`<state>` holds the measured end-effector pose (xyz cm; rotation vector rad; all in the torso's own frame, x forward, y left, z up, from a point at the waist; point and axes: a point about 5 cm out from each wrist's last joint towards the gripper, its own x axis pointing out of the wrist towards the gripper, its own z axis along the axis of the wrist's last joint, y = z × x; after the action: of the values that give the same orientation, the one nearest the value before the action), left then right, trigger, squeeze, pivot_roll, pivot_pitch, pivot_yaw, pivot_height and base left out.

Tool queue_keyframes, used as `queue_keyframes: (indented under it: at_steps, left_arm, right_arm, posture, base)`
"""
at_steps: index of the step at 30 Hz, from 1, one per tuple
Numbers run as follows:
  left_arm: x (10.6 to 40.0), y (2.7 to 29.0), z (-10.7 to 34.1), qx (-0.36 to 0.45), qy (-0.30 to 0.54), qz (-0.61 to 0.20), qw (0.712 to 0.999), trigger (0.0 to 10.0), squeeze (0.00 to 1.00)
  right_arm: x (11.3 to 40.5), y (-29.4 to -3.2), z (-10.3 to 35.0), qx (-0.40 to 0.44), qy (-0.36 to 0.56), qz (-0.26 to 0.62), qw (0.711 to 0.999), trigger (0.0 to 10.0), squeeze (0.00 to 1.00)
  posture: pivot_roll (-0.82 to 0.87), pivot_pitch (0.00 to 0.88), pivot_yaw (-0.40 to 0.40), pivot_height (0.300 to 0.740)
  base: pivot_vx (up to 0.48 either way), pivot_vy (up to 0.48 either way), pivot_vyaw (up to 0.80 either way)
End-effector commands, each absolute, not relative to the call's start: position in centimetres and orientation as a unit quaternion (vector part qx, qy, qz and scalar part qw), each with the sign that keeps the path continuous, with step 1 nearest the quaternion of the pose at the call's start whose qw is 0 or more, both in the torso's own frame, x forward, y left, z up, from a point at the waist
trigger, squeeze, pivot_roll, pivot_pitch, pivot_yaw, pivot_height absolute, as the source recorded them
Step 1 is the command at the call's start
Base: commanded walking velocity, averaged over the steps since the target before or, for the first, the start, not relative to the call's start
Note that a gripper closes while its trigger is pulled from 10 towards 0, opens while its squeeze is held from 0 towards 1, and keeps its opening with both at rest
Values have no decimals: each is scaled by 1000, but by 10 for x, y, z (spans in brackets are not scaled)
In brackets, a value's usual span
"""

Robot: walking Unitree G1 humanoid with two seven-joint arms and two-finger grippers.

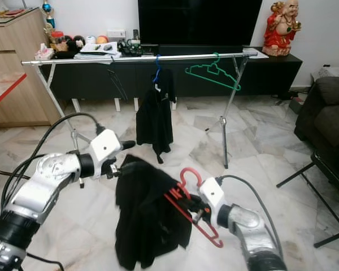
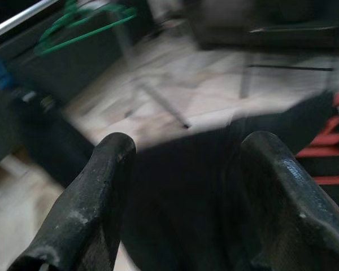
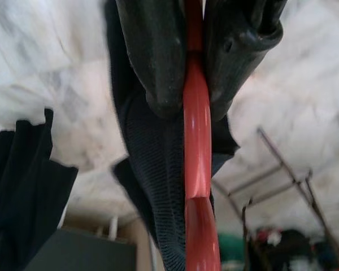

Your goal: Hang hanger

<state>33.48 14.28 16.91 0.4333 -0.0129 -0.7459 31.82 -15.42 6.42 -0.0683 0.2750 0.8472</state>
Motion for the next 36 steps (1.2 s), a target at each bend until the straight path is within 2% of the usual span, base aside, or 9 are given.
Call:
queue_keyframes:
  at_steps: [1,5,16,19,27,36]
  left_arm:
    - [336,149,164,207,-5,-322,924,10000,0]
    - [333,150,153,199,-3,-294,935,10000,0]
    - [317,137,125,205,22,-305,930,10000,0]
    - [317,131,122,232,23,-303,924,10000,0]
    - [315,117,111,219,41,-282,933,10000,0]
    - [325,117,104,225,74,-187,953,10000,0]
  right_arm:
    - [328,-149,82,-9,90,385,919,0,0]
    - [331,-132,87,-12,83,387,918,0,0]
    - [344,-106,95,12,94,328,940,0,0]
    - [344,-96,98,19,96,342,935,0,0]
    - [347,-88,104,16,95,355,930,0,0]
    - [351,-71,117,29,80,384,919,0,0]
  posture:
    - [-19,0,-36,740]
    - [-15,0,-39,740]
    - [-4,0,-44,740]
    - [6,0,-54,740]
    - [6,0,-62,740]
    - [16,0,-76,740]
  base:
    - [0,0,0]
    - [0,0,0]
    - [0,0,0]
    - [0,0,0]
    - [0,0,0]
    - [0,0,0]
